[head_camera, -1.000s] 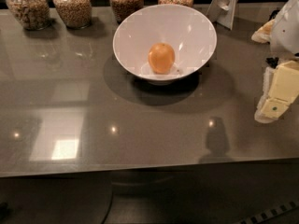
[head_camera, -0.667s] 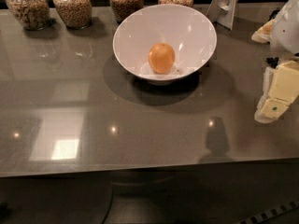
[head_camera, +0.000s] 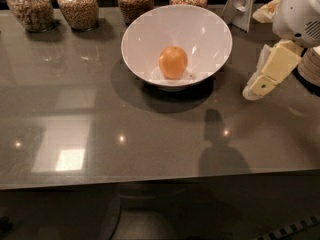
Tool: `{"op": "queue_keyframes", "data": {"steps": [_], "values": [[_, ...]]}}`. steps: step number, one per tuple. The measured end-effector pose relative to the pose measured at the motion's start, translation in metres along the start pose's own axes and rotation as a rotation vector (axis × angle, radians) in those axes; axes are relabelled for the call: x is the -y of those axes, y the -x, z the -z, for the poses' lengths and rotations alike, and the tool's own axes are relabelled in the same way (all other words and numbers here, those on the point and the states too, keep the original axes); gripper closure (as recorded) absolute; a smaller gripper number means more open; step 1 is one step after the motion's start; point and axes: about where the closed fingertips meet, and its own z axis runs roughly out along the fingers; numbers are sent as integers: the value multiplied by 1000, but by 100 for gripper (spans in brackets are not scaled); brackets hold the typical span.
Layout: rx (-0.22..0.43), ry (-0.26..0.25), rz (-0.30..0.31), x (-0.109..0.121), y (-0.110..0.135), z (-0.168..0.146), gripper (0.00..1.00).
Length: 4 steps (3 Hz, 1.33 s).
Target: Pick orange from white bowl
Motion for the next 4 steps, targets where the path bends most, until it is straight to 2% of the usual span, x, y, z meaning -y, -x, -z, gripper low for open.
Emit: {"op": "queue_keyframes", "data": {"steps": [1, 2, 3, 4], "values": [[144, -5, -19, 32, 35, -18, 0], [270, 33, -50, 55, 71, -42, 0], [270, 33, -50, 55, 71, -42, 0], [267, 21, -34, 66, 67, -72, 0]]}}
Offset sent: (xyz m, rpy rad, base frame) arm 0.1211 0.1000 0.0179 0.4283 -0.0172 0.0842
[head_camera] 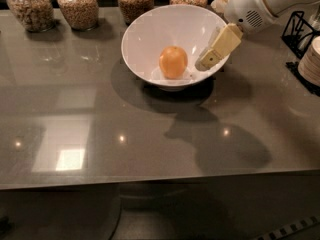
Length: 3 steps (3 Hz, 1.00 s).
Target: Pick orange from white bowl
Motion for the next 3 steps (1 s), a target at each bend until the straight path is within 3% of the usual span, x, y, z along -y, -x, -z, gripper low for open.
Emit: {"op": "queue_keyframes", "data": {"steps": [1, 3], "values": [[15, -10, 4, 22, -9, -38, 0], [38, 32, -14, 39, -20, -99, 24]]}}
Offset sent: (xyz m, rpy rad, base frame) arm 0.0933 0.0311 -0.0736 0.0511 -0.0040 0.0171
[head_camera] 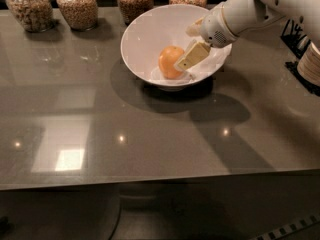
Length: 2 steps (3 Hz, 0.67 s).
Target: Pick orange from white bowl
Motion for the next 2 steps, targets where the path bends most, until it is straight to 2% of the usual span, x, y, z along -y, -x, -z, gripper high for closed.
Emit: {"op": "queue_keyframes", "data": {"steps": [2], "values": [[-4, 48, -27, 0, -11, -36, 25]]}}
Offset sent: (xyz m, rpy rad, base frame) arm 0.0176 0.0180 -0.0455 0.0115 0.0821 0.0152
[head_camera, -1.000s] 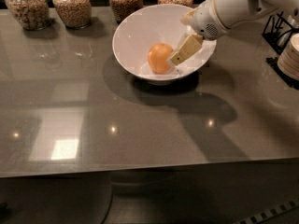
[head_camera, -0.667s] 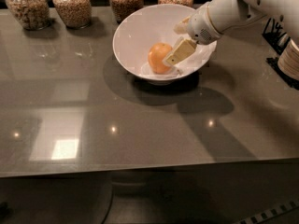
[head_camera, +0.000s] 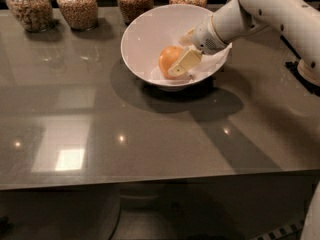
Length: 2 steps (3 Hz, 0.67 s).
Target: Pick orange from white bowl
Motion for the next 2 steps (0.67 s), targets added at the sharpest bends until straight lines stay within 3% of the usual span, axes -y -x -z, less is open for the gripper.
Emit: {"op": "queue_keyframes", "data": {"steps": [1, 2], "values": [[-5, 25, -9, 0, -5, -16, 27], [-8, 39, 4, 1, -7, -32, 37]]}}
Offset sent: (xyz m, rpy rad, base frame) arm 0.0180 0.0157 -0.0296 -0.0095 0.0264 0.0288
